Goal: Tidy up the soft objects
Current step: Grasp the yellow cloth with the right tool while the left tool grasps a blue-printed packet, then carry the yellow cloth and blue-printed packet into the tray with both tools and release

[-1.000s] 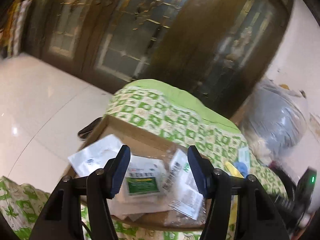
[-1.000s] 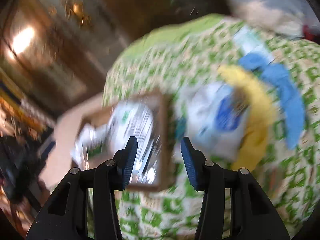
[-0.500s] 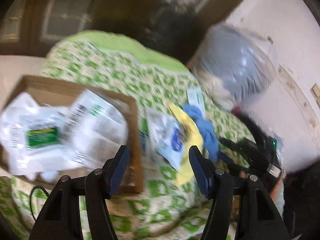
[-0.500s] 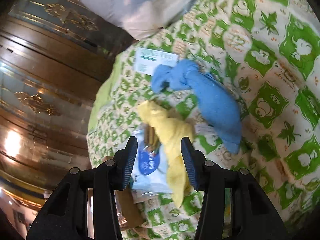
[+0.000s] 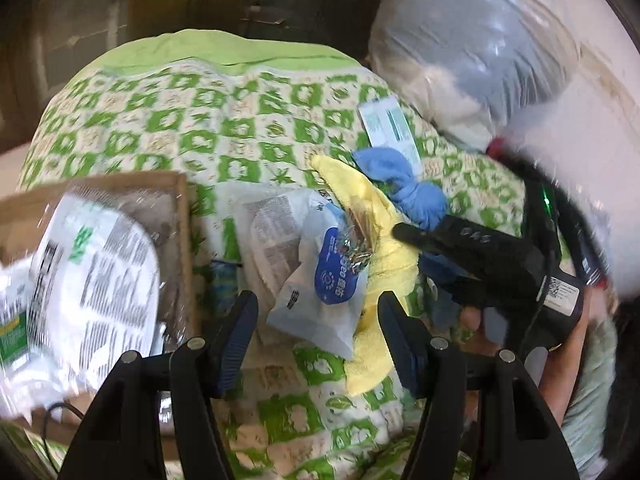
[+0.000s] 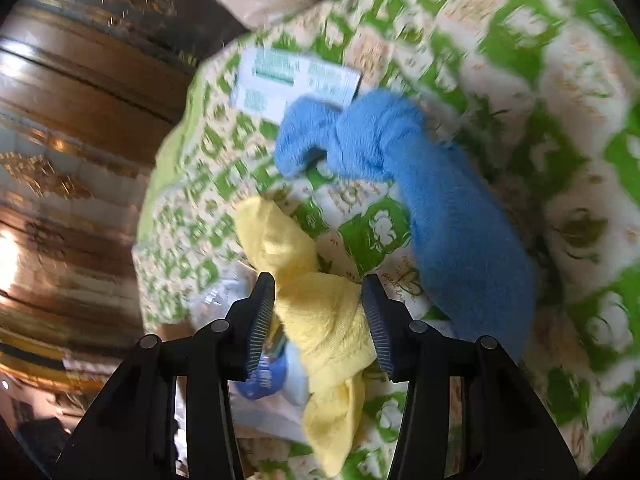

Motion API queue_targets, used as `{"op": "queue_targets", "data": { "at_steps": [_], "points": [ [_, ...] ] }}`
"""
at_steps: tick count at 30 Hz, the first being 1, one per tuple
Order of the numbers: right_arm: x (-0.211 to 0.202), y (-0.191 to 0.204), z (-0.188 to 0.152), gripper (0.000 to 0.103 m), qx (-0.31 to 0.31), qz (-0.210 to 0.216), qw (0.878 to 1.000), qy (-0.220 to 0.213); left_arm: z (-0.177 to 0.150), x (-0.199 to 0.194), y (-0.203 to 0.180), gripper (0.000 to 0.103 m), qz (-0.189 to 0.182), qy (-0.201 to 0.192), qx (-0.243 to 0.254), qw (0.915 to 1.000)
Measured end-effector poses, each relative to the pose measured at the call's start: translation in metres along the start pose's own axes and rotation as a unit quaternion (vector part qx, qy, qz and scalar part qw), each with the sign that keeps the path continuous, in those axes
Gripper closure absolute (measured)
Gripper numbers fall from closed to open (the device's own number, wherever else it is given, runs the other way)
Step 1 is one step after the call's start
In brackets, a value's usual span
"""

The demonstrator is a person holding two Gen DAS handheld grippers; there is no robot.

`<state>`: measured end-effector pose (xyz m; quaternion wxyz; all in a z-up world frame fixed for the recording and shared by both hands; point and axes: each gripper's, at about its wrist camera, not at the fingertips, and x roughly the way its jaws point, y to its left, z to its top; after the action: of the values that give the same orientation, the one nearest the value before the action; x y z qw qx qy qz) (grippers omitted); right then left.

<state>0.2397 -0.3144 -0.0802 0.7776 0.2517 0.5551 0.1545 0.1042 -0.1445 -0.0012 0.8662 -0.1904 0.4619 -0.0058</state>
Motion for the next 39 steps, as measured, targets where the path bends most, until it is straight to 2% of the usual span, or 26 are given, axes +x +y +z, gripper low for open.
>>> {"op": "queue_targets", "data": {
  "at_steps": [2,3,6,8,12,14,18,20,21,22,25,30,35,36,39],
  "points": [
    [0.009,-0.002,-0.002,0.053,-0.002,-0.012,1.0,0.009,0.008,0.013,-0.006,0.04,0.014,0.012,0.019,0.9997],
    [0.01,-0.005,-0.002,0.054,0.005,-0.005,1.0,0.011,0.013,0.019,-0.008,0.04,0.018,0.021,0.026,0.9993],
    [0.008,-0.008,-0.004,0.062,0.0,0.0,1.0,0.004,0.021,0.041,-0.011,0.041,0.019,0.05,0.042,0.9977],
    [0.008,-0.003,-0.007,0.064,-0.019,-0.009,1.0,0.001,0.023,0.054,-0.012,0.041,0.021,0.064,0.045,0.9967],
    [0.002,0.007,-0.009,0.068,-0.046,-0.02,0.999,-0.005,0.024,0.065,-0.01,0.042,0.031,0.066,0.039,0.9966],
    [0.0,0.005,-0.006,0.068,-0.04,-0.011,0.999,-0.006,0.024,0.067,-0.011,0.046,0.032,0.066,0.032,0.9968],
    [-0.012,-0.002,-0.001,0.069,-0.018,0.012,1.0,-0.016,0.019,0.075,-0.018,0.046,0.045,0.07,0.051,0.9952],
    [-0.021,-0.005,-0.002,0.069,-0.005,0.018,1.0,-0.022,0.018,0.085,-0.016,0.046,0.039,0.08,0.045,0.995],
    [-0.025,-0.007,-0.003,0.069,0.002,0.018,0.999,-0.027,0.018,0.09,-0.015,0.053,0.039,0.087,0.041,0.9946],
    [-0.03,-0.009,-0.003,0.069,0.011,0.018,0.999,-0.034,0.018,0.09,-0.016,0.07,0.045,0.086,0.04,0.9944],
    [-0.035,-0.012,-0.001,0.069,0.021,0.005,0.999,-0.049,0.012,0.088,-0.023,0.092,0.045,0.093,0.049,0.9934],
    [-0.042,-0.026,0.002,0.069,0.052,0.017,0.997,-0.061,0.001,0.054,-0.028,0.097,0.012,0.071,0.037,0.9967],
    [-0.065,-0.03,-0.002,0.069,0.063,0.026,0.993,-0.101,-0.014,0.015,-0.02,0.1,-0.009,0.044,0.007,0.9989],
    [-0.065,-0.026,-0.003,0.069,0.052,0.024,0.993,-0.099,-0.018,0.009,-0.017,0.1,-0.007,0.037,0.008,0.9993],
    [-0.047,-0.014,-0.004,0.069,0.027,0.008,0.998,-0.057,-0.031,-0.001,-0.008,0.101,0.002,0.024,0.0,0.9997]
  ]
}}
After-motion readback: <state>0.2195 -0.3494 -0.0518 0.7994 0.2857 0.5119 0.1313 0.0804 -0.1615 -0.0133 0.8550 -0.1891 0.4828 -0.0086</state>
